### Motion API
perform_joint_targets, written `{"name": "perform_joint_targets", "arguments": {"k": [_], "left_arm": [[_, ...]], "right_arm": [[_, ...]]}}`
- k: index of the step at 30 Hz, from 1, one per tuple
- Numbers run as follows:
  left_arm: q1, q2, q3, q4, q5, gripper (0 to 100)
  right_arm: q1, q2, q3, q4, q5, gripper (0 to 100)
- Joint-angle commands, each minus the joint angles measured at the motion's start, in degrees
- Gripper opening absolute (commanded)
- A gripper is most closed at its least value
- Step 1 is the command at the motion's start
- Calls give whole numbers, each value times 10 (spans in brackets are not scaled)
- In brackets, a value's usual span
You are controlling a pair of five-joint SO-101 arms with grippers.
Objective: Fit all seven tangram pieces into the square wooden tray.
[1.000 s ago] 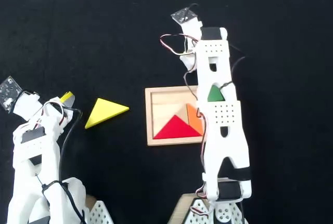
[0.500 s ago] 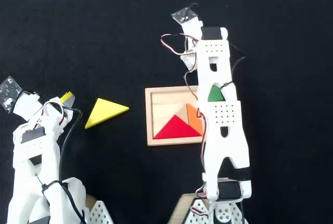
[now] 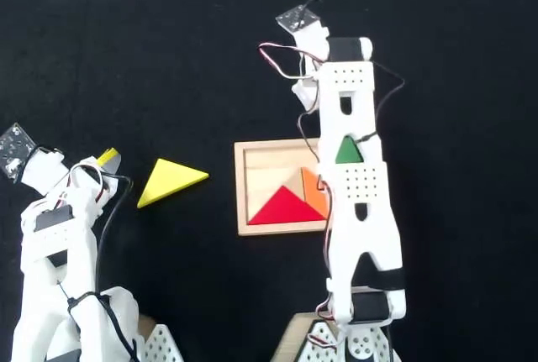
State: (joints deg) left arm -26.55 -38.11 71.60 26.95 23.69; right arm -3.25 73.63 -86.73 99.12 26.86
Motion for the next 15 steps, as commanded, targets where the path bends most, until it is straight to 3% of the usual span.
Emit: {"name": "perform_joint_targets", "arguments": {"k": [1,9,15], "left_arm": [[6,-9,-5,-10,2,310],[6,-9,-5,-11,2,310],[6,-9,-5,-9,2,310]], "right_arm": [[7,-133,82,22,4,181],[1,-413,437,18,45,185],[6,-569,706,-51,78,185]]}}
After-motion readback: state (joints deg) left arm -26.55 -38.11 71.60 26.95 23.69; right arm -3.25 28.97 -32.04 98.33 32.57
